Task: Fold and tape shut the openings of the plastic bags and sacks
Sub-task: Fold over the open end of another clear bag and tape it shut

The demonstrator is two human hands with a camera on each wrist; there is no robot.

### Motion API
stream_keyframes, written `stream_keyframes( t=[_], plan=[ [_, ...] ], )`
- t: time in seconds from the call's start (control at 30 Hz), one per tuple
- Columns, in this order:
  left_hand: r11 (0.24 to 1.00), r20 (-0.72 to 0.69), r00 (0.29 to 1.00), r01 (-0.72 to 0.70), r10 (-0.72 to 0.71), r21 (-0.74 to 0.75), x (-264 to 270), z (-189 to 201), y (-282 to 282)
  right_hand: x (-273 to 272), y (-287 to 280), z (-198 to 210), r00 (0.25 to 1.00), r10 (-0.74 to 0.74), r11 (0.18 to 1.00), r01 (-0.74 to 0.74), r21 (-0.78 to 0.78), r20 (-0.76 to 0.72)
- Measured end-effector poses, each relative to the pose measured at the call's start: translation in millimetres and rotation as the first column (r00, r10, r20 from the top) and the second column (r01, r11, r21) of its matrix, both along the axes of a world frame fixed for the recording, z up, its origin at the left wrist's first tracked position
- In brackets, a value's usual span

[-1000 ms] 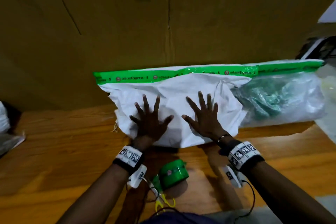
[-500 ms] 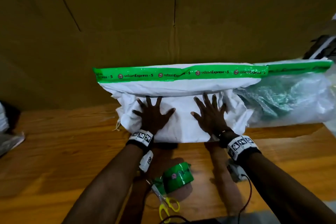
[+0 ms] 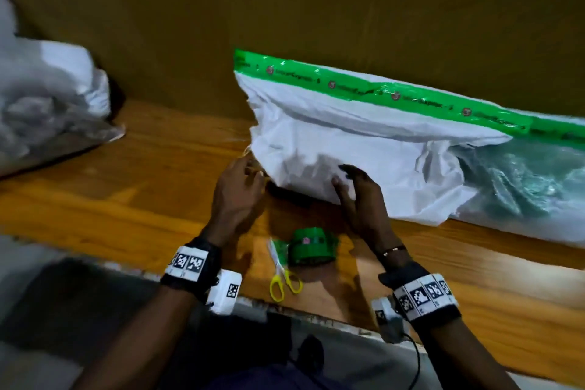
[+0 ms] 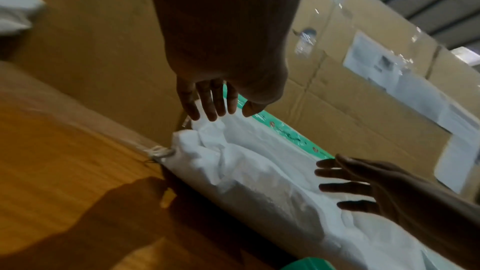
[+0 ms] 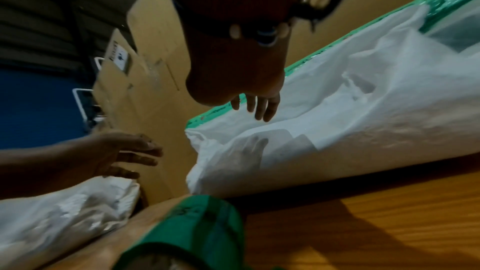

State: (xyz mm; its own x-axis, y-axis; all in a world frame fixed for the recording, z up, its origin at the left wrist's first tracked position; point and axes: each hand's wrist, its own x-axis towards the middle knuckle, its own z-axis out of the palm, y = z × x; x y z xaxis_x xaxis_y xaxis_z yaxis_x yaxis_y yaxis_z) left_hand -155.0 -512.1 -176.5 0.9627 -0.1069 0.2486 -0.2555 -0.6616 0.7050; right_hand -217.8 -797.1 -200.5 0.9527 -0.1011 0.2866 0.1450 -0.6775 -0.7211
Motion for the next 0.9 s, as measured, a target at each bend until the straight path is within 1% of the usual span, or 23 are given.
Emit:
stream_keyframes(
  t=[0.1,0.17,0.27,0.33,0.43,0.5,0.53,0.6,0.67,0.73,0.83,0.9],
  plan=[
    [0.988,0.016,0.991,-0.129,0.131,-0.085,-38,-5,48,-4,39,7,0.990,0.139,0.988,-0.140,0.063,0.011],
    [0.969,-0.027,0.976,-0.216,0.214,-0.117,-59,-7,79,-5,67,11,0.973,0.227,0.968,-0.229,0.100,0.029],
    [0.920,-0.094,0.938,-0.346,0.334,-0.186,-82,-13,128,-4,111,15,0.936,0.351,0.934,-0.352,0.054,0.026],
    [0.880,-0.111,0.910,-0.414,0.399,-0.232,-93,-18,164,0,144,17,0.905,0.425,0.904,-0.424,0.051,0.002],
    [0.825,-0.101,0.870,-0.491,0.483,-0.279,-100,-16,226,17,204,25,0.836,0.549,0.836,-0.548,0.029,-0.012],
    [0.790,-0.078,0.841,-0.530,0.535,-0.309,-100,-11,277,34,253,36,0.795,0.607,0.794,-0.607,-0.030,-0.028],
    [0.775,-0.059,0.828,-0.544,0.557,-0.321,-100,-6,304,43,281,42,0.780,0.625,0.778,-0.626,-0.050,-0.038],
    [0.765,-0.021,0.814,-0.555,0.581,-0.329,-94,5,361,62,337,52,0.758,0.651,0.758,-0.652,-0.034,-0.034],
    [0.764,0.006,0.808,-0.555,0.589,-0.328,-86,24,416,83,393,64,0.740,0.673,0.740,-0.672,-0.019,0.020],
    [0.761,0.029,0.798,-0.563,0.602,-0.322,-76,45,467,105,445,79,0.724,0.686,0.728,-0.683,-0.066,0.075],
    [0.777,0.105,0.790,-0.554,0.604,-0.299,-53,80,535,138,507,111,0.736,0.672,0.740,-0.661,-0.123,0.084],
    [0.794,0.144,0.794,-0.538,0.590,-0.283,-28,104,575,161,538,131,0.741,0.660,0.750,-0.643,-0.152,0.121]
  ],
)
